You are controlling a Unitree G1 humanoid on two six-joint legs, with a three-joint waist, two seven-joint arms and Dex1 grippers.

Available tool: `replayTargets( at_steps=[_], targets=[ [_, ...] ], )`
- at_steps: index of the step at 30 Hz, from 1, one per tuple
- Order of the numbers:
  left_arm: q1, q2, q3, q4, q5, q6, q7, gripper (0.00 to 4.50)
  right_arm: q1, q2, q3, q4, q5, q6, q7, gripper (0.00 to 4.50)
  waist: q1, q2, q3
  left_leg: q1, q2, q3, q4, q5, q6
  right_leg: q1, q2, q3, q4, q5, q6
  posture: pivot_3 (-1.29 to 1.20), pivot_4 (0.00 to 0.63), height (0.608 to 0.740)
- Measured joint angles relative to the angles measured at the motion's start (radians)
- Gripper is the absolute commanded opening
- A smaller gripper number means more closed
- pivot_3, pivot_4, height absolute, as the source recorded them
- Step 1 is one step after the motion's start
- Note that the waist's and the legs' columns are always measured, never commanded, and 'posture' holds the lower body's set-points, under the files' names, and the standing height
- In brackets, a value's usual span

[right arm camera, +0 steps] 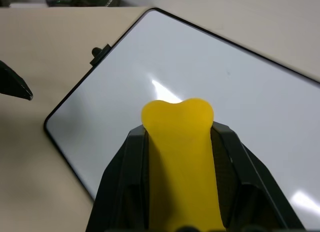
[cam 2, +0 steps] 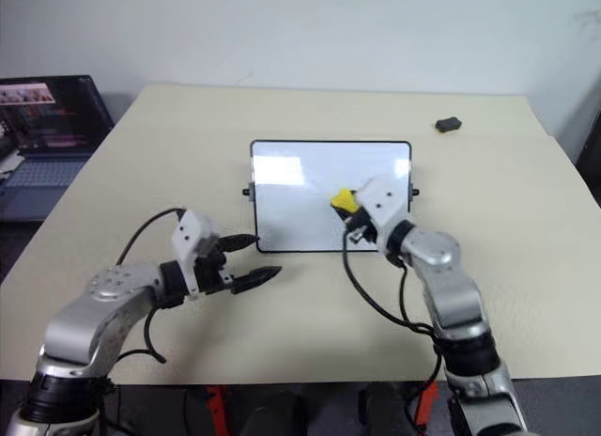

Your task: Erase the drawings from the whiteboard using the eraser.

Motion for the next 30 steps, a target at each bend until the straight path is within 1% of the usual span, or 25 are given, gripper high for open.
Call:
replayTargets(
  at_steps=[2,4,7,9,13,18,26,30],
  targets=[
    [-0.004,-0.011,0.003,-0.014,-0.025,-0.017,-0.019,4.50,0.099,-0.025,-0.073,-0.092,0.005,0.099,-0.033,1.27,0.006,0.000,0.000,0.001,-0.001,0.000,0.001,0.000,0.000,0.002,-0.001,0.000,0.000,0.000,0.000,0.00,0.150,0.740],
    [-0.022,-0.042,0.000,-0.014,-0.044,-0.038,-0.033,4.50,0.178,-0.066,-0.129,-0.122,0.001,0.156,-0.066,1.27,0.006,0.000,0.000,0.006,-0.002,0.002,0.001,0.000,0.000,0.006,-0.001,0.001,0.000,0.000,0.001,0.00,0.150,0.740],
    [-0.066,-0.065,-0.016,-0.014,-0.067,-0.054,-0.055,4.50,0.230,-0.090,-0.158,-0.118,-0.003,0.162,-0.105,1.27,-0.002,0.000,0.000,0.010,-0.001,0.003,0.000,0.000,0.000,0.008,0.001,0.002,0.001,0.000,0.001,0.00,0.150,0.740],
    [-0.085,-0.065,-0.042,-0.015,-0.078,-0.056,-0.084,4.50,0.248,-0.114,-0.177,-0.071,-0.009,0.135,-0.135,1.27,-0.012,0.001,0.000,0.011,0.000,0.005,0.000,0.000,0.001,0.008,0.003,0.004,0.001,0.000,0.001,0.00,0.150,0.740],
    [-0.086,-0.040,-0.099,-0.014,-0.078,-0.057,-0.161,4.50,0.236,-0.131,-0.225,0.049,-0.011,0.069,-0.188,1.27,-0.017,0.001,0.000,0.011,0.000,0.006,0.000,0.000,0.001,0.008,0.003,0.005,0.002,0.000,0.001,0.00,0.150,0.740],
    [-0.083,0.005,-0.151,-0.013,-0.058,-0.102,-0.251,4.50,0.193,-0.146,-0.233,0.156,0.001,0.007,-0.210,1.27,-0.016,0.001,0.000,0.011,0.000,0.006,-0.001,0.000,0.001,0.008,0.003,0.005,0.001,0.000,0.001,0.00,0.150,0.740],
    [-0.068,0.006,-0.165,-0.008,-0.032,-0.148,-0.264,4.50,0.092,-0.153,-0.257,0.367,0.046,-0.026,-0.231,1.27,-0.008,0.001,0.001,0.010,0.000,0.005,-0.001,0.000,0.001,0.007,0.003,0.005,0.000,0.000,0.001,0.00,0.150,0.740],
    [-0.046,0.009,-0.166,-0.008,-0.020,-0.167,-0.268,4.50,0.051,-0.181,-0.269,0.434,0.068,-0.036,-0.231,1.27,-0.008,0.001,0.001,0.010,0.000,0.006,0.000,0.000,0.001,0.007,0.003,0.005,0.001,0.000,0.001,0.00,0.150,0.740]
  ],
)
